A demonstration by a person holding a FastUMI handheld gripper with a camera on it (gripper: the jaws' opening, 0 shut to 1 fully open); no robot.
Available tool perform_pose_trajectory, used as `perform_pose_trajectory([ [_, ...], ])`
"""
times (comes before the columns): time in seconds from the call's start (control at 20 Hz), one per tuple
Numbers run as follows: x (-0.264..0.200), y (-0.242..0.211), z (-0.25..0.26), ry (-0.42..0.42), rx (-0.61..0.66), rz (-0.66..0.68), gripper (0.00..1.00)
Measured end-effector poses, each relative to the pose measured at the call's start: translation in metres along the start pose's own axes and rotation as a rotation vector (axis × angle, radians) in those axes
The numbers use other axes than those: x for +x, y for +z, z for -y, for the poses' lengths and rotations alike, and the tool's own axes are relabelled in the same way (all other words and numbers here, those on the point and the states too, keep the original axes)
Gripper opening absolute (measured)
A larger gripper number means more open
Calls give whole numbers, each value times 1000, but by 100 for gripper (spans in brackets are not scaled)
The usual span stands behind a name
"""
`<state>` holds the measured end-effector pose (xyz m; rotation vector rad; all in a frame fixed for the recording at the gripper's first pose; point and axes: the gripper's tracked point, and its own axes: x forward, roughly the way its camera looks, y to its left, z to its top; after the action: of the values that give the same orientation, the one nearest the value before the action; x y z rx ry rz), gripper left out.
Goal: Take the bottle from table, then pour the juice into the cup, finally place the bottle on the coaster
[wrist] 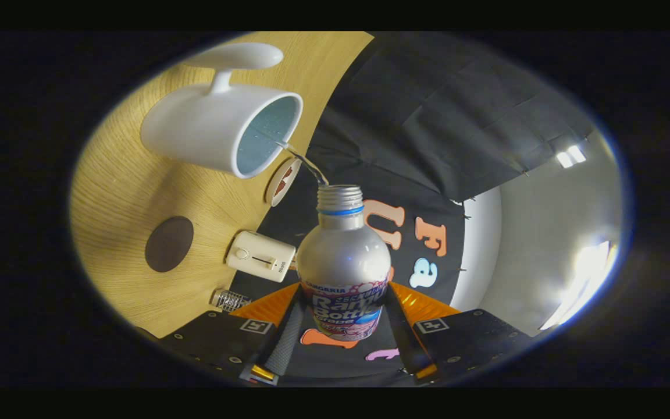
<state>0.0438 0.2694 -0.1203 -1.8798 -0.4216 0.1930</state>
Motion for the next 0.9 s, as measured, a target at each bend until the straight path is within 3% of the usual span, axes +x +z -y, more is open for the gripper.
perform_pose_trajectory([
  [0.9, -4, 8, 1, -20, -64, 45, 74],
])
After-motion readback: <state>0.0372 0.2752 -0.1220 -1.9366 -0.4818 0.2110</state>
